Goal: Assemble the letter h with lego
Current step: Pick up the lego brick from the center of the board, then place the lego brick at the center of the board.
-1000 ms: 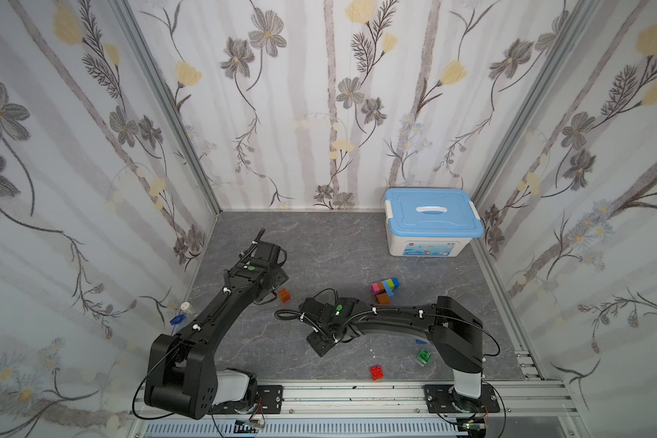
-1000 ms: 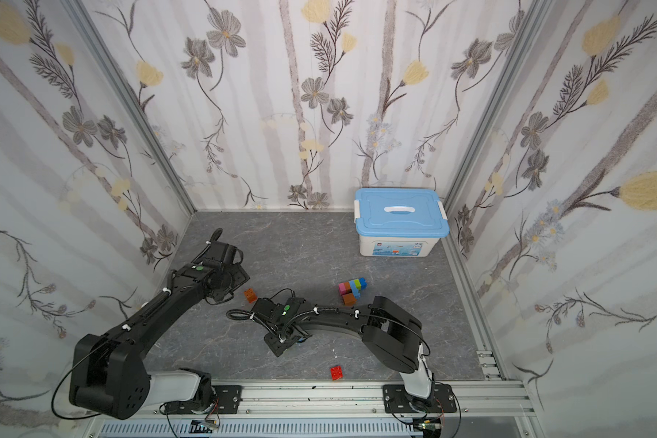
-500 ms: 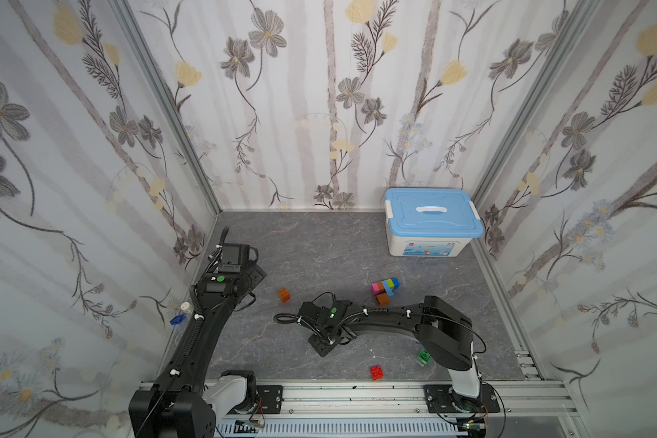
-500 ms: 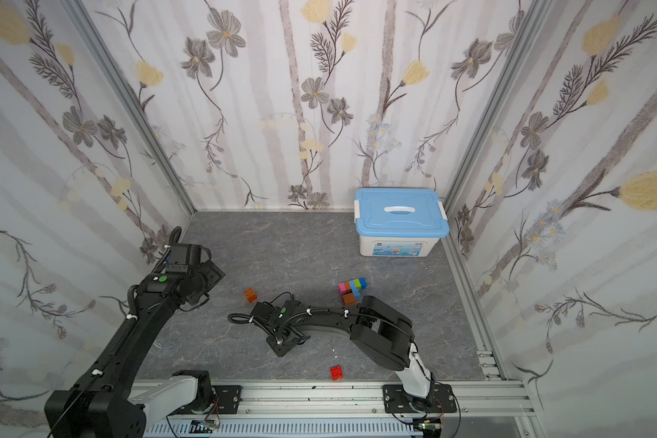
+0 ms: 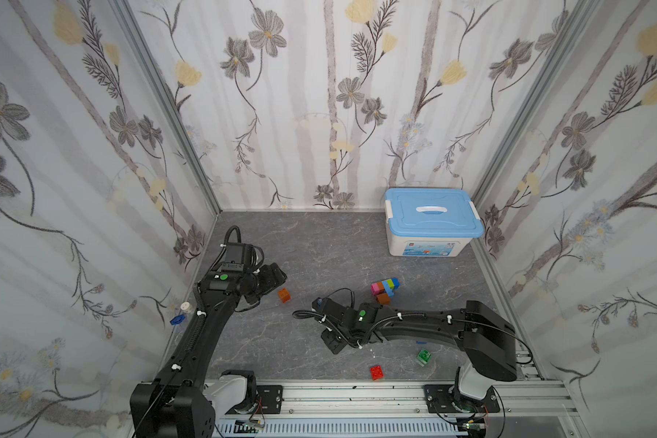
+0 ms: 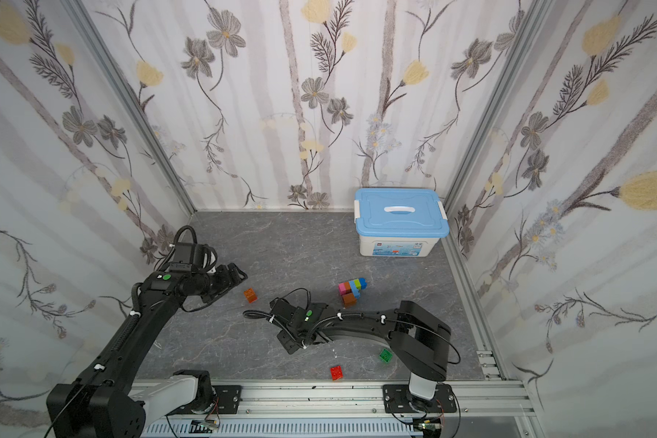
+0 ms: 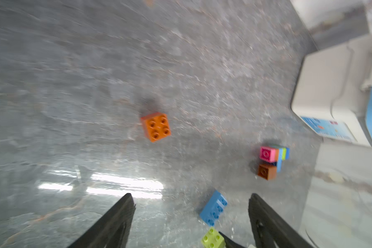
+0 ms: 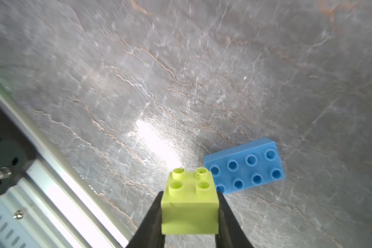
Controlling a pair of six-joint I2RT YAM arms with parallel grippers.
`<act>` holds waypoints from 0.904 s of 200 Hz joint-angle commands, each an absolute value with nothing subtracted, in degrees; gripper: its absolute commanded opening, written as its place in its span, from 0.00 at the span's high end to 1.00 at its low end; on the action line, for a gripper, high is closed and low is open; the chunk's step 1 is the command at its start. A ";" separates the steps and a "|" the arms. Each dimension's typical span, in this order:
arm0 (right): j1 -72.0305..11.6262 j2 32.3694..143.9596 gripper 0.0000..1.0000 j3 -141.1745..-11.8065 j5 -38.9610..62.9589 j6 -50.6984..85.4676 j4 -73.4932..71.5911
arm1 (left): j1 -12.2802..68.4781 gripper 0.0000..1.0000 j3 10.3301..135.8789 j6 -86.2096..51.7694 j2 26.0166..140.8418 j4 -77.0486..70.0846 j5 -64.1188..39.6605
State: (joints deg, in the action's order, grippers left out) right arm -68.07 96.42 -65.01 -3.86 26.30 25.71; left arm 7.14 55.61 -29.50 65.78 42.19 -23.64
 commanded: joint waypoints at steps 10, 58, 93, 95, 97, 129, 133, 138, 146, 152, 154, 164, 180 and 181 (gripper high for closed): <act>-65.87 86.24 0.75 -60.65 -7.44 19.42 15.90 | 12.85 0.15 58.57 -23.05 68.41 44.69 -34.62; -65.15 77.74 0.70 -56.79 -9.27 11.96 8.71 | 24.04 0.18 63.84 -17.76 71.83 48.65 -48.18; -64.82 75.46 0.70 -55.67 -9.07 10.87 6.86 | 29.35 0.23 64.33 -16.41 75.24 48.68 -56.31; -64.85 75.42 0.70 -55.66 -9.06 10.76 6.86 | 29.53 0.23 64.33 -16.19 75.43 48.95 -56.46; -64.86 75.30 0.70 -55.62 -9.05 10.69 6.79 | 29.68 0.23 64.45 -15.93 75.70 49.28 -56.39; -64.67 74.28 0.70 -55.09 -9.62 10.13 6.02 | 32.42 0.32 66.03 -13.32 79.12 52.66 -53.67; -64.68 74.18 0.70 -55.11 -9.43 10.00 5.94 | 32.60 0.34 66.24 -13.27 79.46 52.66 -53.78; -64.72 74.14 0.70 -55.10 -9.21 9.77 5.93 | 32.85 0.36 66.33 -13.34 79.83 52.58 -53.81; -64.68 73.94 0.70 -55.02 -9.06 9.51 5.81 | 32.95 0.42 66.40 -13.27 80.23 52.13 -53.96; -64.74 73.92 0.70 -54.85 -9.12 9.41 5.80 | 33.03 0.48 66.43 -13.28 80.52 51.82 -54.36; -64.77 73.85 0.70 -54.84 -9.20 9.40 5.80 | 33.09 0.50 66.44 -13.25 80.69 51.71 -54.50; -64.69 73.78 0.70 -54.69 -9.83 9.54 5.81 | 33.10 0.61 66.70 -13.34 81.28 51.67 -55.55; -64.60 73.74 0.70 -54.28 -9.53 9.65 5.41 | 33.13 0.68 66.36 -14.14 81.53 50.73 -57.34; -64.60 73.74 0.70 -54.25 -9.47 9.66 5.39 | 33.13 0.68 66.27 -14.23 81.55 50.54 -57.46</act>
State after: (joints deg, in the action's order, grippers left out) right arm -64.88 73.93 -54.43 -7.66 9.34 12.86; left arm 32.38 66.19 -14.83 81.21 49.63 -50.28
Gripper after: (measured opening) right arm 0.327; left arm 0.329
